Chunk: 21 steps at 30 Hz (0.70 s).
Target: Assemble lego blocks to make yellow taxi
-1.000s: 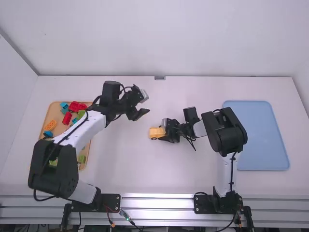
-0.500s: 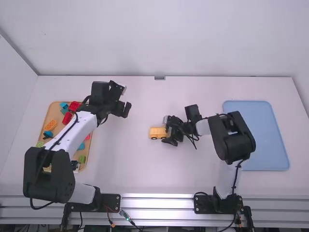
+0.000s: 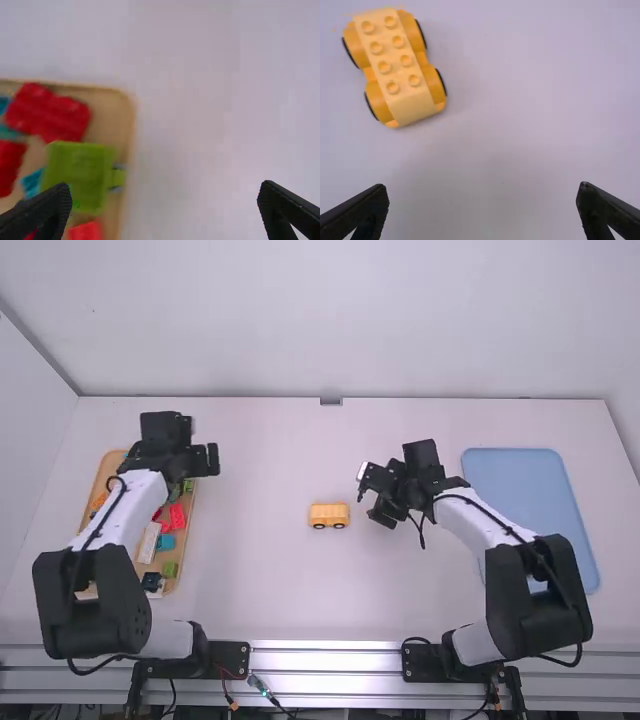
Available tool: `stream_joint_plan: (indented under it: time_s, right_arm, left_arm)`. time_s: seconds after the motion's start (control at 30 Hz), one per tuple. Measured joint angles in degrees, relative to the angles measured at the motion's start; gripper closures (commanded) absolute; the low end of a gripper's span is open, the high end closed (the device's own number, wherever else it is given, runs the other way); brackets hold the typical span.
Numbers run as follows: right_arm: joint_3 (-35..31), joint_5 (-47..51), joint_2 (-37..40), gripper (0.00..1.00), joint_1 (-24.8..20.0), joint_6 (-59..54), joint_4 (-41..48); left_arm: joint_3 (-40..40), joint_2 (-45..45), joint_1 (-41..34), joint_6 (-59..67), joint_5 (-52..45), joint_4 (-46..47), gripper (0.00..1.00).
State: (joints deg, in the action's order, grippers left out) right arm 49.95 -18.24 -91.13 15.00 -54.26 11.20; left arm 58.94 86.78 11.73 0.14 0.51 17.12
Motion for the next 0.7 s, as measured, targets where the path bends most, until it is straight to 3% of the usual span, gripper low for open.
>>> stream_joint_plan:
  time_s: [0.17, 0.37, 0.47, 0.67, 0.7]
  right_arm:
    - [0.0, 1.2, 0.0, 0.01, 0.1, -0.2, -1.9]
    - [0.0, 1.6, 0.0, 0.01, 0.1, 0.0, -3.3]
    - [0.0, 1.8, 0.0, 0.01, 0.1, -0.3, -3.5]
    - [0.0, 1.9, 0.0, 0.01, 0.1, -1.5, -3.5]
    - [0.0, 1.9, 0.0, 0.01, 0.1, -1.6, -3.5]
  left_arm:
    - [5.0, 2.3, 10.7, -2.1, 1.9, 10.9, 0.01]
    - [22.0, 12.4, 21.7, 0.1, 2.4, 22.9, 0.01]
    - [33.8, 22.0, 26.4, 8.2, 0.0, 29.5, 0.01]
    - [45.2, 34.3, 29.5, 24.2, -0.3, 36.0, 0.0]
    - [46.2, 35.7, 29.7, 27.0, -0.2, 36.1, 0.05]
